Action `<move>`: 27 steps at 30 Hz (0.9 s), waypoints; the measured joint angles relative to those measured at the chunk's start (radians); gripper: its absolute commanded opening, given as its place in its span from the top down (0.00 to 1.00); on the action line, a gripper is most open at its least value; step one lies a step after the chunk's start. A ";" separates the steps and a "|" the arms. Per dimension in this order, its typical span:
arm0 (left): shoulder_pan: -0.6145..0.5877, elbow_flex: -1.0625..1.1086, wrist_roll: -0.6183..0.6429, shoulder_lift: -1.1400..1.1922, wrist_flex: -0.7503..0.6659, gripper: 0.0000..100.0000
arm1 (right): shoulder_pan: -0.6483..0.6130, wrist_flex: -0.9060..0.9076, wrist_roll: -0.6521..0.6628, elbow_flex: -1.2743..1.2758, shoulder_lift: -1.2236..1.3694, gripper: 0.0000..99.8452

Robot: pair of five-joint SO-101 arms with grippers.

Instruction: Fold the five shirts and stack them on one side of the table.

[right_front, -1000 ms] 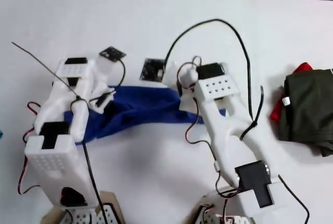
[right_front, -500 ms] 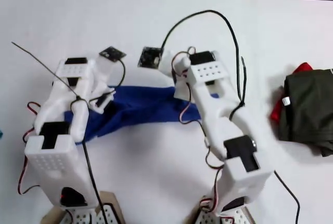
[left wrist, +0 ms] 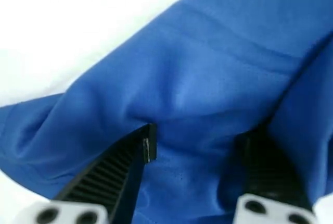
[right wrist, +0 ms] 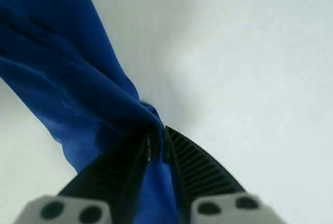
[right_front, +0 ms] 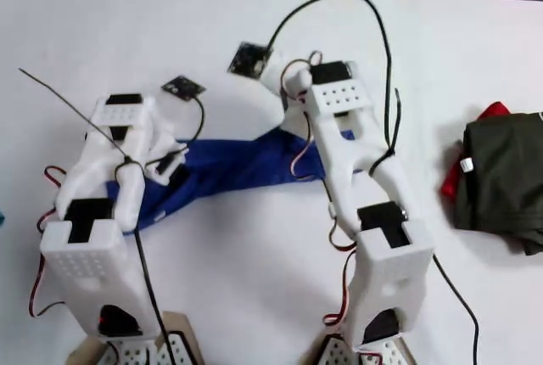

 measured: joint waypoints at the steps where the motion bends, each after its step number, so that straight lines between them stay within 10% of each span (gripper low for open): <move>1: 0.000 0.000 0.000 0.000 0.000 0.71 | 0.000 0.011 -0.008 -0.009 0.000 0.83; 6: 0.000 0.000 0.000 0.000 0.000 0.71 | 0.005 0.055 -0.012 -0.021 0.000 0.68; 18: 0.000 0.000 0.000 0.000 0.000 0.71 | -0.046 0.344 -0.018 0.000 -0.068 0.68; 27: 0.000 0.000 0.000 0.000 0.000 0.71 | -0.161 0.272 0.034 0.565 -0.517 0.68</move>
